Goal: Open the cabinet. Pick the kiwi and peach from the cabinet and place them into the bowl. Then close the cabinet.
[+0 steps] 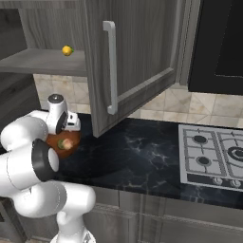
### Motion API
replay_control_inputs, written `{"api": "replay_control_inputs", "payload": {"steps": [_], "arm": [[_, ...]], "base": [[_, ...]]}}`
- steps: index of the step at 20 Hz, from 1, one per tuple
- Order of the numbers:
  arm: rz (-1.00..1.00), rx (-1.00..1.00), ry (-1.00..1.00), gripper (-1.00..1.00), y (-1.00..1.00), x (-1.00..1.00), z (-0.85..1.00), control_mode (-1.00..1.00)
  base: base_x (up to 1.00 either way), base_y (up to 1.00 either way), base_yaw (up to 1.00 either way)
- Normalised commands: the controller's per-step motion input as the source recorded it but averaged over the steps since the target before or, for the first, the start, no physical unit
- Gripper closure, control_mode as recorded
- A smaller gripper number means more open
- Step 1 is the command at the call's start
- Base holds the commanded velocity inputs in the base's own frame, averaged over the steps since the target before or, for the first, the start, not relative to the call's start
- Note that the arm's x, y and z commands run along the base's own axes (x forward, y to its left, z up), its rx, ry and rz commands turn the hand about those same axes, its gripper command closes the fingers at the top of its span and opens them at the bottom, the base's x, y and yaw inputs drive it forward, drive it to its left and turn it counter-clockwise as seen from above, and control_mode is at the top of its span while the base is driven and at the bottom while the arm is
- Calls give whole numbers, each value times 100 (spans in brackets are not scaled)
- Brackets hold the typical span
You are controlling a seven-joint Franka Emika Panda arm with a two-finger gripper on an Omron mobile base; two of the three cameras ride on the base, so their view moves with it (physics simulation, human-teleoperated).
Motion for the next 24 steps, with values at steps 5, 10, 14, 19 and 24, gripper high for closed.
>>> {"api": "replay_control_inputs", "payload": {"steps": [5, 10, 14, 19, 24], "arm": [[0, 0, -4, -100, 0, -13, 64, -100], [0, 0, -16, -100, 0, -56, 100, -100], [0, 0, -24, -100, -12, -95, 100, -100], [0, 0, -34, -100, -21, -100, 98, -100], [2, 0, -36, -100, -27, -100, 100, -100]], "base": [[0, 0, 0], [0, 0, 0], [0, 0, 0], [0, 0, 0], [0, 0, 0]]}}
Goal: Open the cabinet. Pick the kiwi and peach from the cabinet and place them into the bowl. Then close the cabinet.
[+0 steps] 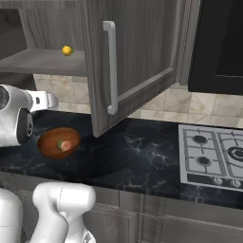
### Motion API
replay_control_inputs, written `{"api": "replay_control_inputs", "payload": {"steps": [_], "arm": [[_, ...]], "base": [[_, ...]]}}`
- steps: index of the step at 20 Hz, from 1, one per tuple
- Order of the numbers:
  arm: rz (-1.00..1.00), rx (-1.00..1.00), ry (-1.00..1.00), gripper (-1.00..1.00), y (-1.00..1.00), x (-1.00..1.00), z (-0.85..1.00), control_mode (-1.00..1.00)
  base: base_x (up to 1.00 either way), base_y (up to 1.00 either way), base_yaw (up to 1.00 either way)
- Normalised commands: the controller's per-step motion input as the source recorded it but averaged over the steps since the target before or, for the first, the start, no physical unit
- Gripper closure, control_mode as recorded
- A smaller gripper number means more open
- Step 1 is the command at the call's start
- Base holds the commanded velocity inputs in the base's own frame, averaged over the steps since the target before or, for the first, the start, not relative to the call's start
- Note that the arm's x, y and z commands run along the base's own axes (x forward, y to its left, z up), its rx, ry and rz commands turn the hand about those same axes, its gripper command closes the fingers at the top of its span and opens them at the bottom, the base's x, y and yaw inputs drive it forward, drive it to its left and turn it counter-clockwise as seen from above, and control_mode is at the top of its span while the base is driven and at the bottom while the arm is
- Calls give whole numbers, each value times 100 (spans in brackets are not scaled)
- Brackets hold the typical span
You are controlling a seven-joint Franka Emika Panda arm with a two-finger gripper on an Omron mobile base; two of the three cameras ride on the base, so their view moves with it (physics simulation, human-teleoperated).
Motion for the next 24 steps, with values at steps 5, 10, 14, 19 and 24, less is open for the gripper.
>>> {"api": "replay_control_inputs", "payload": {"steps": [5, 10, 14, 19, 24], "arm": [[3, 1, -33, -100, -33, -100, 100, -100], [1, 4, -24, -100, -35, -100, 100, -100], [5, 5, -12, -100, -6, -95, 64, -100], [10, 4, -1, -100, 34, -64, 14, -100], [9, 7, 0, -100, 61, -13, 0, -100]], "base": [[0, 0, 0], [0, 0, 0], [0, 0, 0], [0, 0, 0], [0, 0, 0]]}}
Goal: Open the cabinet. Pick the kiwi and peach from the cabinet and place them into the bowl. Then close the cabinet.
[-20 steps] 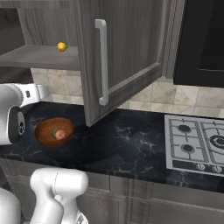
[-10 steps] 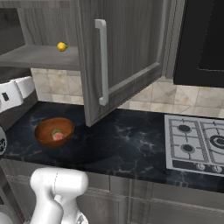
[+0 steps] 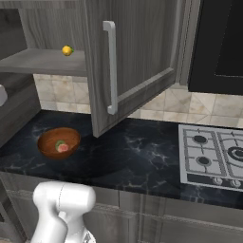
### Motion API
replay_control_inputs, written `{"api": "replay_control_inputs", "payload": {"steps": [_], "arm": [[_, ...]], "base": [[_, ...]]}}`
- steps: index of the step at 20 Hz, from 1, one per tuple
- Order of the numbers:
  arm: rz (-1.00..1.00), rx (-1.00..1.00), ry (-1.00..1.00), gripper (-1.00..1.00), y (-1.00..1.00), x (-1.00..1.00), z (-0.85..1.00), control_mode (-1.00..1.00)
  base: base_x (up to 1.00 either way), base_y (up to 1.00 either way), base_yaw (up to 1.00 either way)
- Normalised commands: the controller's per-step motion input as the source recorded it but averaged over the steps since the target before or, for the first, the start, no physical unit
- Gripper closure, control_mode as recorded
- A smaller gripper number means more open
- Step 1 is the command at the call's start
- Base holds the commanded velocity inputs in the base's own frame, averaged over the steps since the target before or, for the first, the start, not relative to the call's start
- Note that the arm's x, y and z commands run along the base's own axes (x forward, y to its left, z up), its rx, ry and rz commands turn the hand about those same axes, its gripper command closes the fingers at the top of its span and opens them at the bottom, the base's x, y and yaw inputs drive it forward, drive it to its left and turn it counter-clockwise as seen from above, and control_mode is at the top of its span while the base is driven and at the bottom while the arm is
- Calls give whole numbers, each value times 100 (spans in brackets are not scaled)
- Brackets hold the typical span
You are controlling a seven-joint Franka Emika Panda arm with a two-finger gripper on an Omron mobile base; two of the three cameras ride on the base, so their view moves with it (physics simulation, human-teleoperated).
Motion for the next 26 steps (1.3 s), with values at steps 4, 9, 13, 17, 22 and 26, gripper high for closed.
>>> {"api": "replay_control_inputs", "payload": {"steps": [4, 9, 13, 17, 22, 26], "arm": [[6, 8, -3, -100, 52, 0, 0, -100], [0, 10, -6, -100, 65, -3, 0, -100], [0, 10, -14, -100, 70, -5, 0, -100], [-8, 9, -21, -100, 77, 3, -8, -100], [-22, 1, -16, -100, 80, 53, -19, -100], [-25, -1, -6, -100, 47, 82, -5, -100]], "base": [[0, 0, 0], [0, 0, 0], [0, 0, 0], [0, 0, 0], [0, 0, 0], [0, 0, 0]]}}
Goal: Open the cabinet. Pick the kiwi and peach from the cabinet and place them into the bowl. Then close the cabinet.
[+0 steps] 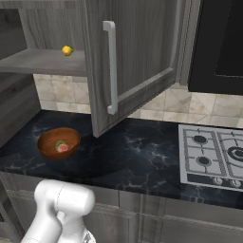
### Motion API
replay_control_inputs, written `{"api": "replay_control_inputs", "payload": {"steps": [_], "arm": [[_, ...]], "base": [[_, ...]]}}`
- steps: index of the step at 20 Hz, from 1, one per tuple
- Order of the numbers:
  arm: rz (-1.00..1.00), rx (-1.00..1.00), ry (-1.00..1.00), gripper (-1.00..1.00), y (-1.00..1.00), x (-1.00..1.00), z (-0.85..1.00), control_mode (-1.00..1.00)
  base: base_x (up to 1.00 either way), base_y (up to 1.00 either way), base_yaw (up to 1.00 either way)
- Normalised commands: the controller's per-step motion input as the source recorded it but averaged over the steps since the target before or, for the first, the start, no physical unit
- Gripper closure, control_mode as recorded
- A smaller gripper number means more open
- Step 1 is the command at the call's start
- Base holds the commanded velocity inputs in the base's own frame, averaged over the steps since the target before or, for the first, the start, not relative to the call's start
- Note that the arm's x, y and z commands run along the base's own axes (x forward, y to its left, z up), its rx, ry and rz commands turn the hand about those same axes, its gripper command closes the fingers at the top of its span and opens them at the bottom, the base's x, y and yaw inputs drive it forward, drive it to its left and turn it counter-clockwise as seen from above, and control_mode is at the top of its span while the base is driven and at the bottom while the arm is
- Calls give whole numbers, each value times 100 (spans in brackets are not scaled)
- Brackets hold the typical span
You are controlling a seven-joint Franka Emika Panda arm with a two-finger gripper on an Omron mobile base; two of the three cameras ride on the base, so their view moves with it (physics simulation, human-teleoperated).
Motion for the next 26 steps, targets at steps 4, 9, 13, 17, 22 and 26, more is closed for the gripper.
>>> {"api": "replay_control_inputs", "payload": {"steps": [4, 9, 13, 17, 22, 26], "arm": [[-28, 0, -1, -100, 27, 92, 0, -100], [-21, 0, 0, -100, -3, 92, 0, -100], [-5, 6, 0, -100, -49, 100, -3, -100], [-1, 11, 0, -100, -62, 100, -10, -100], [0, 13, 0, -100, -57, 100, -19, -100], [0, 9, 1, -100, -34, 100, -17, -100]], "base": [[0, 0, 0], [0, 0, 0], [0, 0, 0], [0, 0, 0], [0, 0, 0], [0, 0, 0]]}}
